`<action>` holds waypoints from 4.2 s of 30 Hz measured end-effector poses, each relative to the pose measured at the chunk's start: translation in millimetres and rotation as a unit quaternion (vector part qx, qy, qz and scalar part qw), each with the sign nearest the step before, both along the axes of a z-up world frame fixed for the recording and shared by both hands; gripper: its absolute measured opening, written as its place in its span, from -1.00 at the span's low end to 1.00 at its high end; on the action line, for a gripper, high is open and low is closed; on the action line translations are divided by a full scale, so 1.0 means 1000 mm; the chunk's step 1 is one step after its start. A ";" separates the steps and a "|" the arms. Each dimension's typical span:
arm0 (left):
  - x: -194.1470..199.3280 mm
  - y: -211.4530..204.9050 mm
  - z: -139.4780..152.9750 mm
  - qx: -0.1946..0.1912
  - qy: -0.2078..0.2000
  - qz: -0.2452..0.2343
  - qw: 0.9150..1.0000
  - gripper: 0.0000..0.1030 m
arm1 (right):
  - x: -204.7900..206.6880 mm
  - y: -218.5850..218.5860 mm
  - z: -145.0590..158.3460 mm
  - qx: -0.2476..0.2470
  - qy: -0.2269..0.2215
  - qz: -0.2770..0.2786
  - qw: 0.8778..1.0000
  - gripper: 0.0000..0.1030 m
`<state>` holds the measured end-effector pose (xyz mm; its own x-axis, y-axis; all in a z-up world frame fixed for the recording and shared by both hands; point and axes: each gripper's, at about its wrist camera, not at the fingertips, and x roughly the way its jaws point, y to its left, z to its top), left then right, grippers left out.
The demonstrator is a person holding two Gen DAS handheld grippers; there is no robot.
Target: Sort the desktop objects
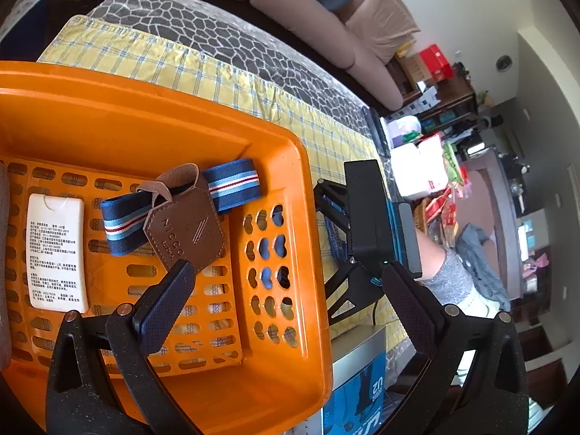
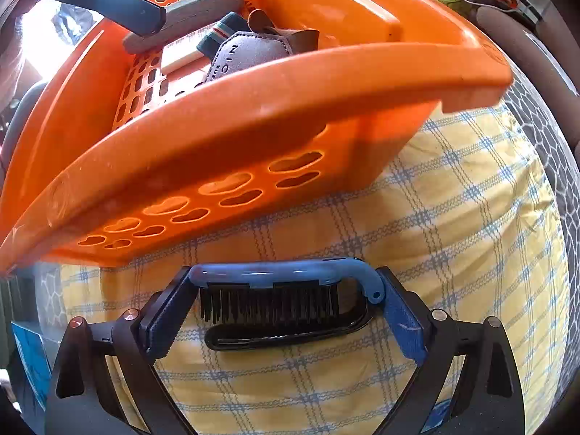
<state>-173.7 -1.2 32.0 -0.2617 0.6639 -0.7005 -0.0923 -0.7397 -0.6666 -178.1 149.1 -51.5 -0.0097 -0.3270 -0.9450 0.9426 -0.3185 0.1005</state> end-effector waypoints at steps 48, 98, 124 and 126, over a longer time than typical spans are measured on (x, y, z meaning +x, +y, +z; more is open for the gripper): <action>0.017 -0.076 0.013 0.049 -0.008 -0.056 0.997 -0.49 | 0.078 -0.133 0.119 -0.025 0.038 -0.023 0.999 0.89; 0.070 -0.054 0.052 -0.072 0.035 -0.037 0.996 1.00 | 0.094 -0.019 0.158 -0.048 0.063 -0.381 0.921 0.99; 0.076 0.175 0.025 -0.107 0.029 -0.163 0.980 1.00 | 0.137 0.229 0.131 -0.044 0.045 -0.557 0.828 1.00; 0.070 0.187 0.015 -0.114 0.021 -0.165 0.980 1.00 | 0.136 0.238 0.123 -0.046 0.045 -0.561 0.826 1.00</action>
<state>-103.9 185.5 47.1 -0.0912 0.5451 -0.8334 -0.3744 -0.7943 -0.4785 -41.7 386.6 71.3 -0.4235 -0.1356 -0.8957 0.0655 -0.9907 0.1191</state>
